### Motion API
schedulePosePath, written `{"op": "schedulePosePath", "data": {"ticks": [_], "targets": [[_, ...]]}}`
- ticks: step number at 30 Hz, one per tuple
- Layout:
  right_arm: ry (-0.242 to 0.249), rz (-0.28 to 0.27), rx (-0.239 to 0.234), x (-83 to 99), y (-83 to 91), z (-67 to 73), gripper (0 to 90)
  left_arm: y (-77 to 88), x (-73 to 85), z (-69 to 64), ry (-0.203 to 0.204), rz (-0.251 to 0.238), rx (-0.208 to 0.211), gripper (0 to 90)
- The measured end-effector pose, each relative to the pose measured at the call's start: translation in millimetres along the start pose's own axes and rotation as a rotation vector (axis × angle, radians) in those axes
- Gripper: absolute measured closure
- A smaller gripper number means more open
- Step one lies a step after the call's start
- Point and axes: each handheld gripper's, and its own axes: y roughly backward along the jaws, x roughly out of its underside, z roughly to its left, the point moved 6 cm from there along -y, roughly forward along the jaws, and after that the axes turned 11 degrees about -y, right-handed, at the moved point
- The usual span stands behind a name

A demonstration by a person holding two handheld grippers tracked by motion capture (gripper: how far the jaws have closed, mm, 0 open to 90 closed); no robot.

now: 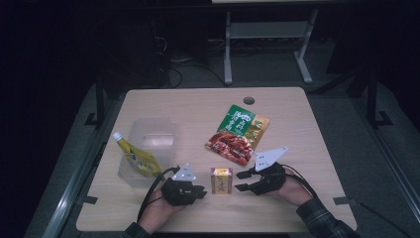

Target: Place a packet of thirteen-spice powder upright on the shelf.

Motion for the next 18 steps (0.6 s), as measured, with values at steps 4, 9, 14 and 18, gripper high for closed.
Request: {"op": "schedulePosePath", "data": {"ticks": [4, 9, 14, 18], "targets": [[0.018, -0.041, -0.041, -12.9, -3.5, 6.4, 52.7, 9.4, 8.0, -4.4, -0.015, 0.016, 0.008, 68.2], [0.048, -0.054, -0.047, -25.0, -12.1, 6.1, 56.1, 19.0, 21.0, -9.5, -0.005, 0.018, 0.023, 53.9], [0.064, -0.058, -0.066, -29.3, -19.0, 7.9, 66.2, 32.1, 33.9, -13.2, 0.01, 0.002, 0.009, 44.4], [0.078, -0.055, -0.053, -33.4, -19.3, 7.4, 67.3, 41.6, 40.3, -15.0, 0.015, -0.016, -0.004, 41.9]]}}
